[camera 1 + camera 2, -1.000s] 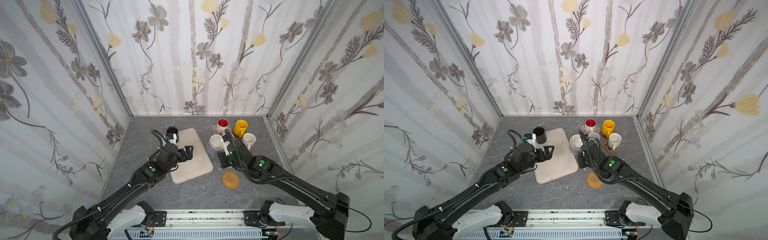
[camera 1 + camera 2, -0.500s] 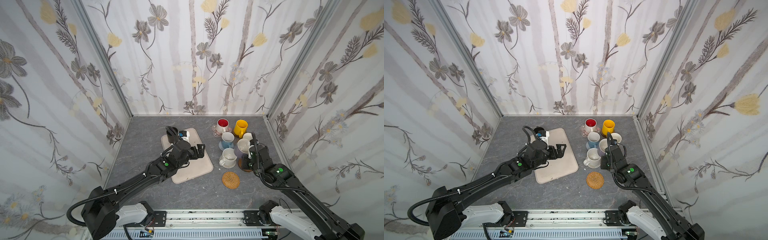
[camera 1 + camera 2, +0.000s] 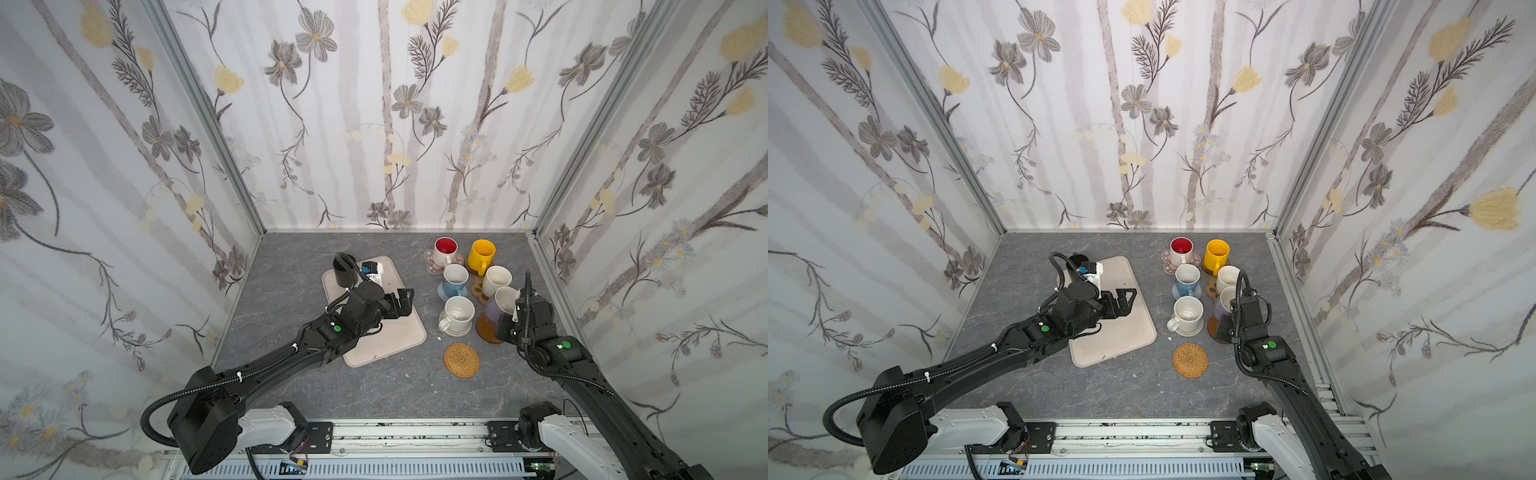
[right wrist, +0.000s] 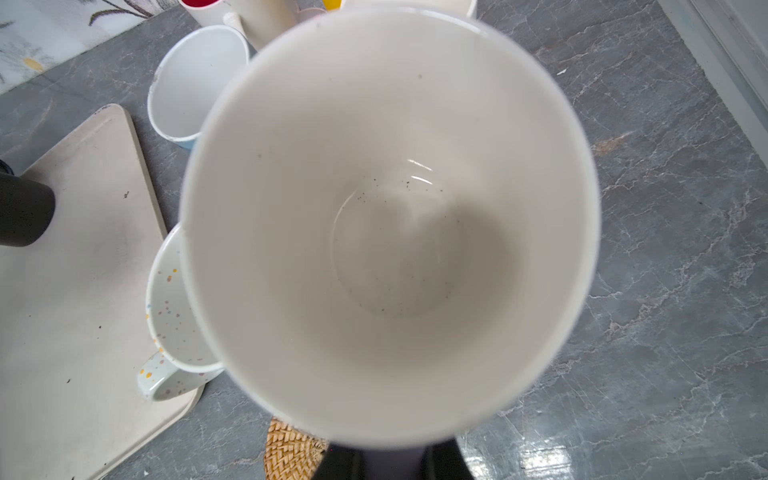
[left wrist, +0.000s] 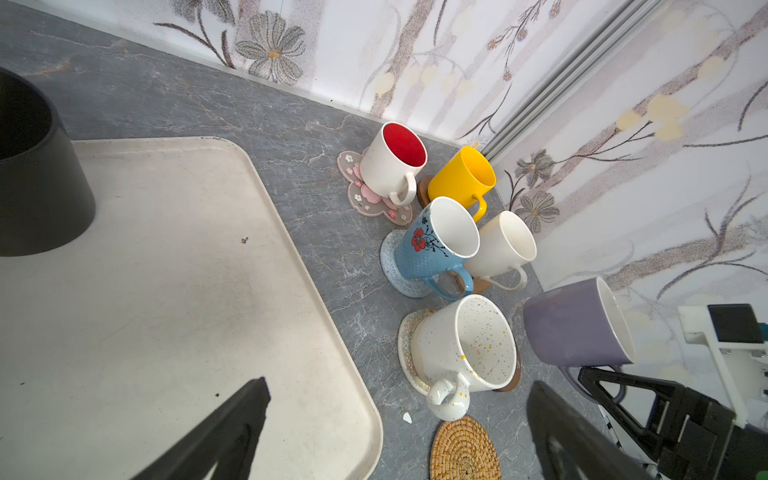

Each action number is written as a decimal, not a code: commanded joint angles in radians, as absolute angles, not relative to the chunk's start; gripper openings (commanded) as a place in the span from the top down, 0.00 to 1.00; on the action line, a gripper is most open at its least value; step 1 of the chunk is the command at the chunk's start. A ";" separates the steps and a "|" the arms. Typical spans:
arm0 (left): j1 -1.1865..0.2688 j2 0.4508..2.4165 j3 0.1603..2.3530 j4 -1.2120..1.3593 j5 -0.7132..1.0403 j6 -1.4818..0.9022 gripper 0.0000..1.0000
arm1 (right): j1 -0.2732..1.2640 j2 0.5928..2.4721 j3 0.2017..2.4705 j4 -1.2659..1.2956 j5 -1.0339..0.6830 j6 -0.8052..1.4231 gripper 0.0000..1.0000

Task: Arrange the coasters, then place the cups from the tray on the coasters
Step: 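Lower the lilac mug onto the brown cork coaster and open the right gripper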

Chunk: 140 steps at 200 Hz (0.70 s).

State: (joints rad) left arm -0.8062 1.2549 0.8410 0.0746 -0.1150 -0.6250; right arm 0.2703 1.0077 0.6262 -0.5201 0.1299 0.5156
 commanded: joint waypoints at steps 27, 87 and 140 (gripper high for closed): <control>-0.802 1.255 0.819 0.115 -0.116 -0.603 0.00 | 0.265 1.041 0.546 -0.334 0.182 0.554 1.00; -0.769 1.227 0.753 0.115 -0.117 -0.615 0.00 | 0.265 1.131 0.502 -0.270 0.217 0.548 1.00; -0.736 1.202 0.720 0.115 -0.106 -0.618 0.00 | 0.266 1.175 0.497 -0.255 0.228 0.533 1.00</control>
State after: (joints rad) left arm -0.7448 1.2152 0.7292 0.0845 -0.1108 -0.6090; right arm 0.2661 1.1648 0.4953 -0.3546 0.1959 0.5407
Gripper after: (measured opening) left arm 0.998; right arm 0.142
